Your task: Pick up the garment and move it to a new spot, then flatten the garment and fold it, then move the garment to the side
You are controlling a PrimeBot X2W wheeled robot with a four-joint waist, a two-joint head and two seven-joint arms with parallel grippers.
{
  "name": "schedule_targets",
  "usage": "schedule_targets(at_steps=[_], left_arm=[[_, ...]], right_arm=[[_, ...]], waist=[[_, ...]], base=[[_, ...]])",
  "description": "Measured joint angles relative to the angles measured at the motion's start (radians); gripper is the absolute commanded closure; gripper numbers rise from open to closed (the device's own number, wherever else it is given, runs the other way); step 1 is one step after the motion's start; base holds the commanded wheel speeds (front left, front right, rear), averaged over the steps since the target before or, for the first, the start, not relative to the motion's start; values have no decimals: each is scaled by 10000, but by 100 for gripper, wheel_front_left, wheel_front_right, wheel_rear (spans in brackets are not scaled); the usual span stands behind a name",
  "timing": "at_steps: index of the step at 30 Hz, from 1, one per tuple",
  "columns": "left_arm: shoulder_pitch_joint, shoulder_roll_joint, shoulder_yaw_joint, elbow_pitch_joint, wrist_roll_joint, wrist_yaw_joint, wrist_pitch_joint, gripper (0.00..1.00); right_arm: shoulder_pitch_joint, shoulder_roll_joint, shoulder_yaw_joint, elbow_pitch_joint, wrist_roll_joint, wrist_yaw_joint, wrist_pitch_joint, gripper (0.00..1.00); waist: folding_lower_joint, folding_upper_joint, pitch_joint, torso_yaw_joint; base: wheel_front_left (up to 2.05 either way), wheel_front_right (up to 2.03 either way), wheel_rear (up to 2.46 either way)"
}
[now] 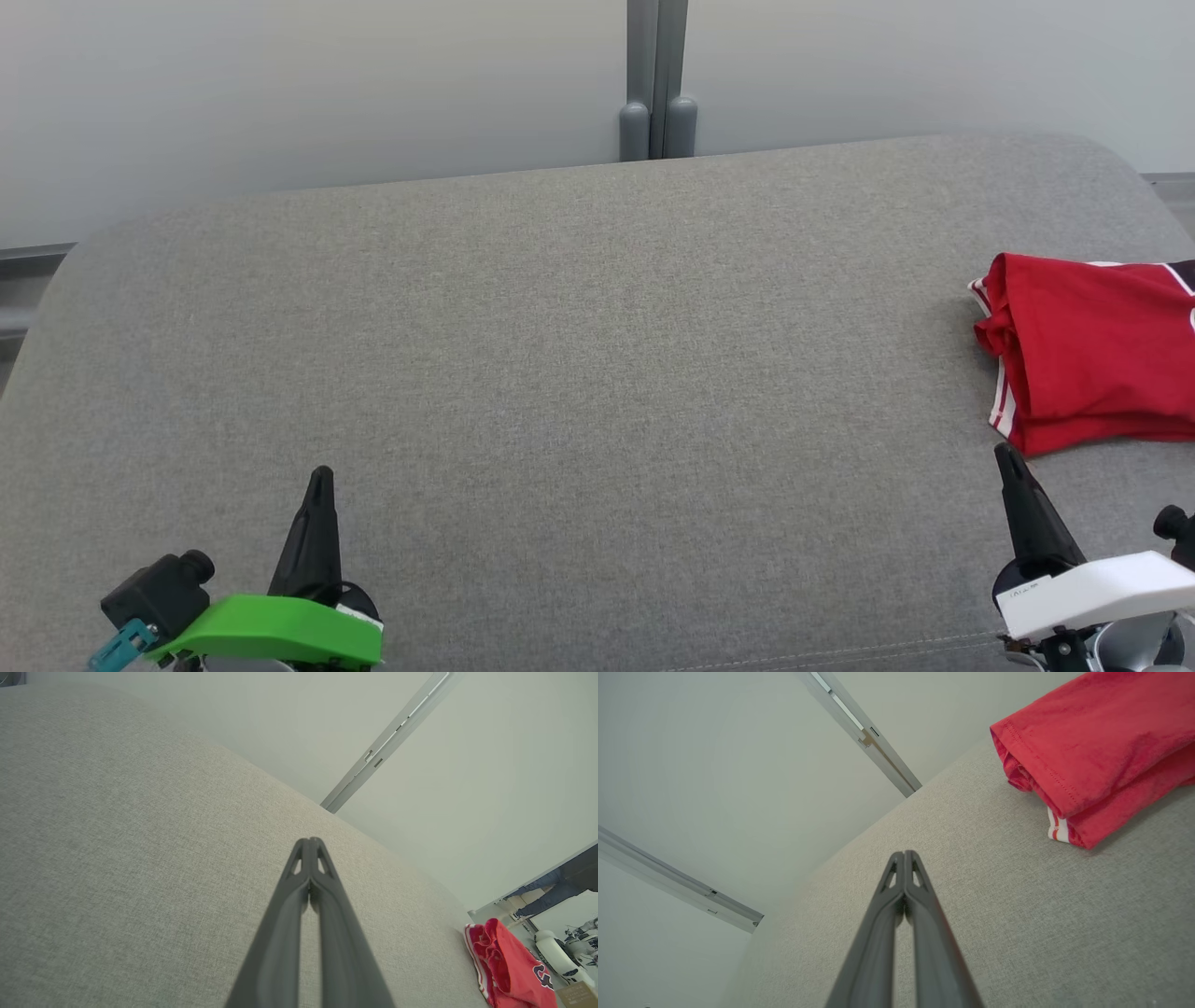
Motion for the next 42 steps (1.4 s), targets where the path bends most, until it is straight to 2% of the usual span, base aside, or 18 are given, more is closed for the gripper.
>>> schedule_targets(at_steps=[22, 42], left_arm=[[24, -462, 387, 27, -2336, -562, 318, 100], [35, -782, 696, 50, -4092, -959, 570, 100]], right_arm=[[-56, -105, -368, 368, 2978, -8, 587, 100], [-203, -144, -713, 648, 5118, -10, 1062, 100]], waist=[[1, 0, 5, 11], [1, 0, 10, 20]], base=[[0, 0, 0], [0, 0, 0]])
